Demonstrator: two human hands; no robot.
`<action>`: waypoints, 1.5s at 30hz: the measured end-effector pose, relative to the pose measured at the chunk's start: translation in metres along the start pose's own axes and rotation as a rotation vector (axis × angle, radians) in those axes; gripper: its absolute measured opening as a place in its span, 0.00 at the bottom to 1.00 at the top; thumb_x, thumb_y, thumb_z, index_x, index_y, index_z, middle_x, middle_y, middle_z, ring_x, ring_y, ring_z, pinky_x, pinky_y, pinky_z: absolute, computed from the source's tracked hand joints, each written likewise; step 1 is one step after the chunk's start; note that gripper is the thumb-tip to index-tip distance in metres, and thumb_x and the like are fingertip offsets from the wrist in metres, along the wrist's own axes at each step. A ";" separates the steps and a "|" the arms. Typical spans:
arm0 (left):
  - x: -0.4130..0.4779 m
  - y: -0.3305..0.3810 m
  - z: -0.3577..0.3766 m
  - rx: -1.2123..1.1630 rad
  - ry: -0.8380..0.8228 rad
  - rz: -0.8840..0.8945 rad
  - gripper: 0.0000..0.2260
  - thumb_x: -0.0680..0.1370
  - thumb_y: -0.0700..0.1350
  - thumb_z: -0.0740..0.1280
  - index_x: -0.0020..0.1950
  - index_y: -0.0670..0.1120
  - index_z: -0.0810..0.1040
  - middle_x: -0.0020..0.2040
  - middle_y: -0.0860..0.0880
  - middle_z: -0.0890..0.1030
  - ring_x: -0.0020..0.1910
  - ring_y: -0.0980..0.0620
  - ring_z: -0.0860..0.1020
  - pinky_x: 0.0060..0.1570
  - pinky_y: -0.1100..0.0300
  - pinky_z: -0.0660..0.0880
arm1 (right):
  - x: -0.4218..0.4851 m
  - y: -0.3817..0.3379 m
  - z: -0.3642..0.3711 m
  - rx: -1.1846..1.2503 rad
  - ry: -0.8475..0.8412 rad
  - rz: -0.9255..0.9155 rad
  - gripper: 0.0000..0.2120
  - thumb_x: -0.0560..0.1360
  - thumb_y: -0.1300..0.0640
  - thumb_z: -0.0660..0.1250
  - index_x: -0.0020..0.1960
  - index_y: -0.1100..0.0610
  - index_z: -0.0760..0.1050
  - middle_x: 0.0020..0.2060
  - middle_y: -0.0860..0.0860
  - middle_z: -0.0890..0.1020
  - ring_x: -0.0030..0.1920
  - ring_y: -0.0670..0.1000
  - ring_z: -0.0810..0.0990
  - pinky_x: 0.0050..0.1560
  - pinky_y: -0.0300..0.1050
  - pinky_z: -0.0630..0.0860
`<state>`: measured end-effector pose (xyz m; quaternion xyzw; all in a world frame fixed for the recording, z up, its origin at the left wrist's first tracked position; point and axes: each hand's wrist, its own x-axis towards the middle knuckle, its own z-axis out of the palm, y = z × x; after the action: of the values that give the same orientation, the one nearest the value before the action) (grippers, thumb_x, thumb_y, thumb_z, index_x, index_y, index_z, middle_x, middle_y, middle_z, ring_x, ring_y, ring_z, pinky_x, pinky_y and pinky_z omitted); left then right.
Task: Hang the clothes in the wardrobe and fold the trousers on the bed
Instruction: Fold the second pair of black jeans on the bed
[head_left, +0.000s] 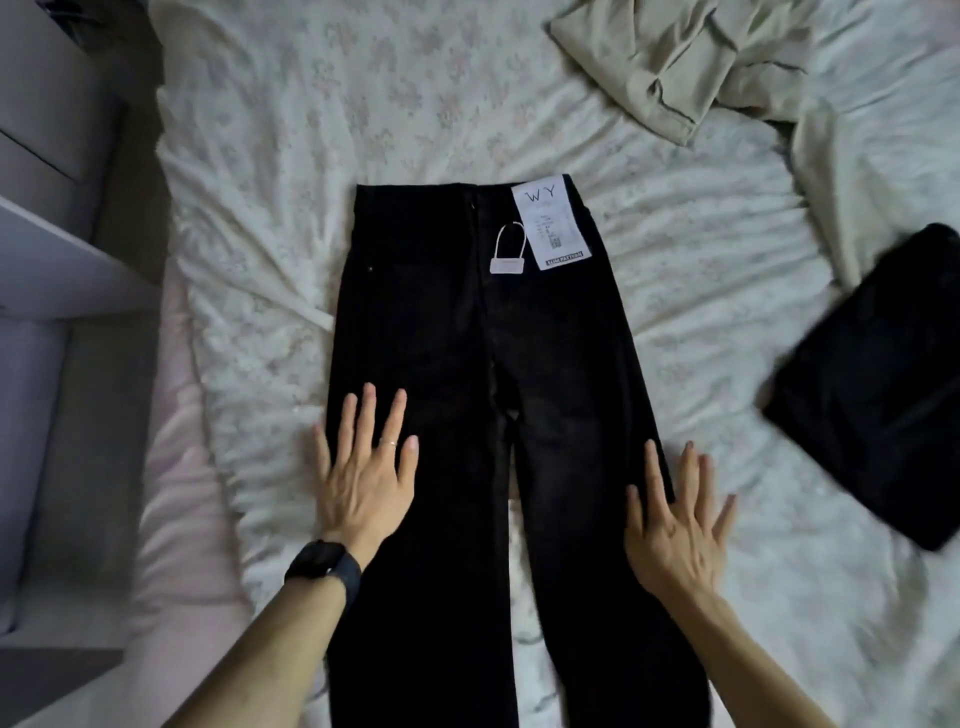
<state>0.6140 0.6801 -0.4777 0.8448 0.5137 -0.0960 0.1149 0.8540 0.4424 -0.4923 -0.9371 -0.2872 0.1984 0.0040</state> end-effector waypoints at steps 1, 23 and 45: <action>-0.017 0.006 0.000 -0.015 -0.005 0.024 0.28 0.82 0.61 0.42 0.82 0.58 0.45 0.83 0.49 0.46 0.82 0.49 0.44 0.78 0.39 0.46 | -0.018 -0.003 0.001 0.009 0.018 -0.045 0.28 0.84 0.41 0.46 0.81 0.38 0.40 0.82 0.51 0.41 0.81 0.51 0.36 0.78 0.64 0.40; -0.353 0.121 0.097 -0.550 -0.080 -0.184 0.11 0.79 0.48 0.69 0.60 0.49 0.80 0.56 0.52 0.81 0.55 0.48 0.78 0.51 0.52 0.77 | -0.181 0.154 0.036 0.428 -0.243 0.068 0.09 0.75 0.48 0.69 0.52 0.48 0.72 0.47 0.45 0.80 0.47 0.50 0.79 0.40 0.45 0.70; -0.345 0.162 0.139 -0.989 -0.360 -0.481 0.06 0.77 0.52 0.72 0.46 0.53 0.77 0.43 0.56 0.83 0.45 0.56 0.81 0.43 0.67 0.76 | -0.195 0.195 0.047 0.641 -0.464 0.005 0.09 0.77 0.51 0.66 0.56 0.49 0.78 0.46 0.45 0.83 0.50 0.52 0.82 0.52 0.49 0.79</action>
<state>0.5959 0.2753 -0.4979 0.5204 0.6476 -0.0100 0.5565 0.7933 0.1691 -0.4871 -0.8192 -0.2017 0.4846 0.2311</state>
